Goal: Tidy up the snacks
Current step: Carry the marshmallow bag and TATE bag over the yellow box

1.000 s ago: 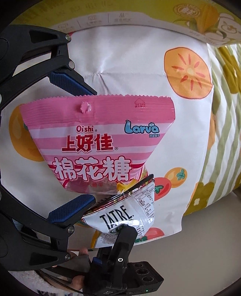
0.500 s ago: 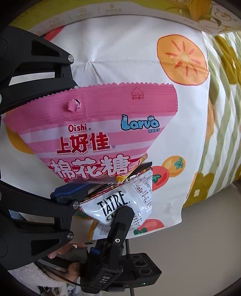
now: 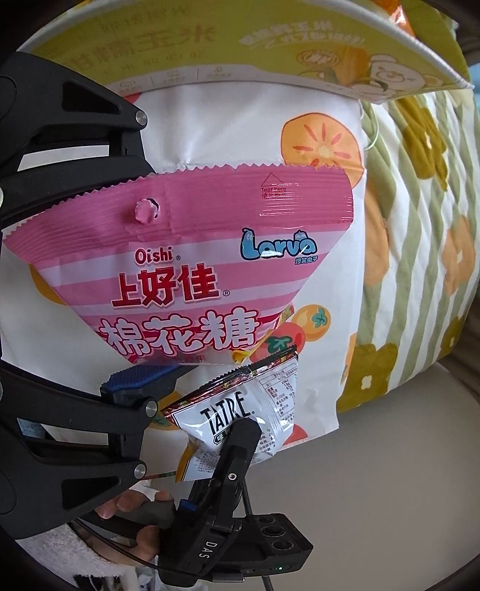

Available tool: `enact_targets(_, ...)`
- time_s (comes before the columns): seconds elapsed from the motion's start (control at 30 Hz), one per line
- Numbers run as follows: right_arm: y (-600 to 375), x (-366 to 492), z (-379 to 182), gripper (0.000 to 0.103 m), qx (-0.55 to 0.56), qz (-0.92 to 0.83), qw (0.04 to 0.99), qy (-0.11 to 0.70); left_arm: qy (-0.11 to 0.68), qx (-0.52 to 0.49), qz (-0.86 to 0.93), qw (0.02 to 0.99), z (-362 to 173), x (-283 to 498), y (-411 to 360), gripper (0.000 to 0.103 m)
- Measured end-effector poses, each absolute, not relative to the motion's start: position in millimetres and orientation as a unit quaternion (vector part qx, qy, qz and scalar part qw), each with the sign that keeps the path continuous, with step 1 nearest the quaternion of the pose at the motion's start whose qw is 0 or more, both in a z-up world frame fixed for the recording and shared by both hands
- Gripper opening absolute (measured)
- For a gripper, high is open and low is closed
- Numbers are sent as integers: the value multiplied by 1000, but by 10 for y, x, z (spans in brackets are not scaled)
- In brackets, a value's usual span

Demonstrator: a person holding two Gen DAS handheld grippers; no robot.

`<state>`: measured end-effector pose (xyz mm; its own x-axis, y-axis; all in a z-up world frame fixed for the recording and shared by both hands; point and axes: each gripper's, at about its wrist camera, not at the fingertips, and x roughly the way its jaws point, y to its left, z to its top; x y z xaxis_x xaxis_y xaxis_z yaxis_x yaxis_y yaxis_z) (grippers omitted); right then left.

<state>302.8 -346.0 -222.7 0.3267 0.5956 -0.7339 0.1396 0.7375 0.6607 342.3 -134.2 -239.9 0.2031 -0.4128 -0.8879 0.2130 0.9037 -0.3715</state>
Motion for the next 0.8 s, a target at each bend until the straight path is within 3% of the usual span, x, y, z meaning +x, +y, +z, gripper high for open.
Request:
enact_targets(0.37, -3194, 2987, -1477, 75, 243, 182, 796, 524, 523, -91, -161, 832, -1507, 3168, -983, 60)
enact_targets(0.8, -2118, 3004, -675, 75, 183, 266, 826, 461, 463, -91, -78, 878, -836, 2927, 511, 60)
